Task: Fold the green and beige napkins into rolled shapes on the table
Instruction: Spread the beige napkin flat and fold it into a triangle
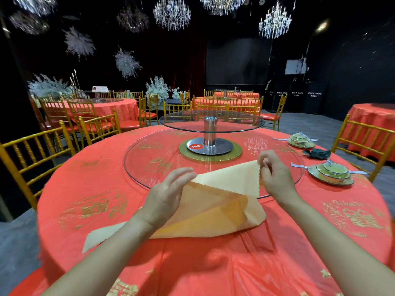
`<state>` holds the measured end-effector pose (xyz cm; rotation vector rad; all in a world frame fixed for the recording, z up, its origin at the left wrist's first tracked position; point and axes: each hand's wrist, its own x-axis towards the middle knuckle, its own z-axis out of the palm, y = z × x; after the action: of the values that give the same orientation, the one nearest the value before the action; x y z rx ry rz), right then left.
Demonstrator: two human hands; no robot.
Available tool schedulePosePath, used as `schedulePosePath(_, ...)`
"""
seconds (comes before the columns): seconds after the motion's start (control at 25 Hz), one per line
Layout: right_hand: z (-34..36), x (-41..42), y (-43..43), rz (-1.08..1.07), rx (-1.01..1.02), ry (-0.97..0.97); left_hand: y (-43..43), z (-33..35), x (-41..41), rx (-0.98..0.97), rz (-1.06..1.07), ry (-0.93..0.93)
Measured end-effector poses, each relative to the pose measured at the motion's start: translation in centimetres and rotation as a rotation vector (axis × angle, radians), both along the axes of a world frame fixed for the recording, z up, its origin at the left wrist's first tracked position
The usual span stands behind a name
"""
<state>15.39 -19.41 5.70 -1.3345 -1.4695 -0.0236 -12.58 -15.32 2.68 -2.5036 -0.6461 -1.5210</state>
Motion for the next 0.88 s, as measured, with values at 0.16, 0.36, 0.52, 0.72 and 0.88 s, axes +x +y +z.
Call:
schedulePosePath(0.16, -0.8, 0.2, 2.0, 0.069, -0.059, -0.111, 2.1, -0.7, -0.3, 0.031, 0.032, 0.081)
schedulePosePath(0.36, -1.6, -0.1, 5.4, 0.078, -0.151, -0.226, 6.1, -1.3, 0.4, -0.223, 0.262, 0.258)
schedulePosePath(0.52, -1.9, -0.9, 10.4, 0.098, -0.277, -0.321, 10.6, -1.2, 0.9, -0.459, 0.443, 0.408)
schedulePosePath(0.72, -3.4, -2.1, 16.7, 0.084, -0.394, -0.342, 16.3, -1.9, 0.9, -0.515, 0.553, 0.482)
schedulePosePath(0.88, -4.6, -2.7, 20.8, 0.150, -0.522, -0.451, 19.7, -3.2, 1.1, -0.597, 0.749, 0.562)
